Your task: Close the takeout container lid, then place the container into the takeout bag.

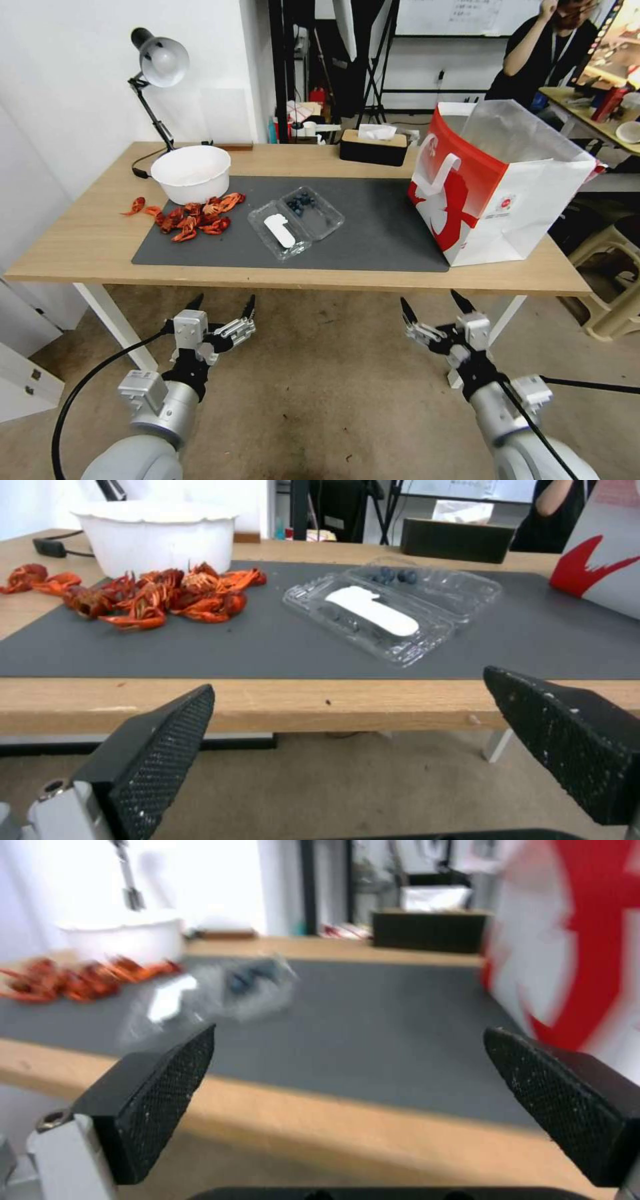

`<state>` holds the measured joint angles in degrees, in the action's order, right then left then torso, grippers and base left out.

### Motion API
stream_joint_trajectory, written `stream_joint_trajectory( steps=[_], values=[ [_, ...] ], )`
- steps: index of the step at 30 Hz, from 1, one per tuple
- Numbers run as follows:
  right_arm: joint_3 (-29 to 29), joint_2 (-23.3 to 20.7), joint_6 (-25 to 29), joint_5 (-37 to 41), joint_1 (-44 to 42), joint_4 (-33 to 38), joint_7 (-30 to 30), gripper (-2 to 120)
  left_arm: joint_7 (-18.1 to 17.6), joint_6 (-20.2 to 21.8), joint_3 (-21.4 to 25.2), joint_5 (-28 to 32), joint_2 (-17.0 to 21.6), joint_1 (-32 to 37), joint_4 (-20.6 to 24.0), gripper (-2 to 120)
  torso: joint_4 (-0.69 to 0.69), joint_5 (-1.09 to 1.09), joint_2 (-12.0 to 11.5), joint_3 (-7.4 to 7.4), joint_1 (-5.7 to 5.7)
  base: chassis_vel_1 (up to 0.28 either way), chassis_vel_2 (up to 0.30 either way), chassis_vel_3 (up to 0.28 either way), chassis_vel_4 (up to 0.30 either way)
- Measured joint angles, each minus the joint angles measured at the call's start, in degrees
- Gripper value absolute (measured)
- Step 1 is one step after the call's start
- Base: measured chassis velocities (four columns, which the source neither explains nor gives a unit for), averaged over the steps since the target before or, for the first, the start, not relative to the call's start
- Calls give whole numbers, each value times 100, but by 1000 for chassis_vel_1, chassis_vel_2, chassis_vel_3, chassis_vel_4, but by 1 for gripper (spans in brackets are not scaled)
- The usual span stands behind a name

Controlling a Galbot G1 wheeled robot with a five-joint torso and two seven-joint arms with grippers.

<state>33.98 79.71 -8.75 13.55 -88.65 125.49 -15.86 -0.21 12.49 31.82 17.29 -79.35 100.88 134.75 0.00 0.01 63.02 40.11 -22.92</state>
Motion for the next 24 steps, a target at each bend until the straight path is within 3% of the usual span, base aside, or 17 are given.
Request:
stream_joint_trajectory(
  steps=[3, 7, 9, 10, 14, 15, 18, 24],
  values=[
    [-407, -523, -54, 472, 697, -446, 82, 100, 20, -51, 3, -60, -126, 70, 6, 100, 0, -1, 0, 0, 0, 0, 0, 0, 0],
    [-888, -819, -126, 681, 1462, -903, 237, 100, 22, -125, 25, -118, -212, 128, 8, 100, -3, -2, 0, 0, 0, 0, 0, 0, 0],
    [-1551, -953, -314, 784, 2415, -1446, 468, 100, 19, -193, 91, -141, -275, 182, 9, 100, 2, -1, 0, 0, 0, 0, 0, 0, 0],
    [-1551, -953, -314, 784, 2415, -1446, 468, 100, 19, -193, 91, -141, -275, 182, 9, 100, 2, -1, 0, 0, 0, 0, 0, 0, 0],
    [-2651, -901, -1033, 742, 4015, -2570, 1253, 100, -20, -293, 181, -167, -349, 236, -37, 100, 0, -2, 0, 1, -2, 0, 0, 0, 0],
    [-2651, -901, -1033, 742, 4015, -2570, 1253, 100, -20, -293, 181, -167, -349, 236, -37, 100, 0, -2, 0, 1, -2, 0, 0, 0, 0],
    [-3157, -706, -1821, 691, 5046, -3221, 1755, 100, -54, -384, 209, -168, -410, 283, -77, 100, 1, -3, -1, 1, -2, 0, 0, 0, 0],
    [-3517, -547, -2643, 813, 5724, -3719, 1908, 100, -89, -485, 227, -168, -439, 337, -131, 100, -1, -2, 0, 0, -2, 0, 0, 0, 0]
  ],
)
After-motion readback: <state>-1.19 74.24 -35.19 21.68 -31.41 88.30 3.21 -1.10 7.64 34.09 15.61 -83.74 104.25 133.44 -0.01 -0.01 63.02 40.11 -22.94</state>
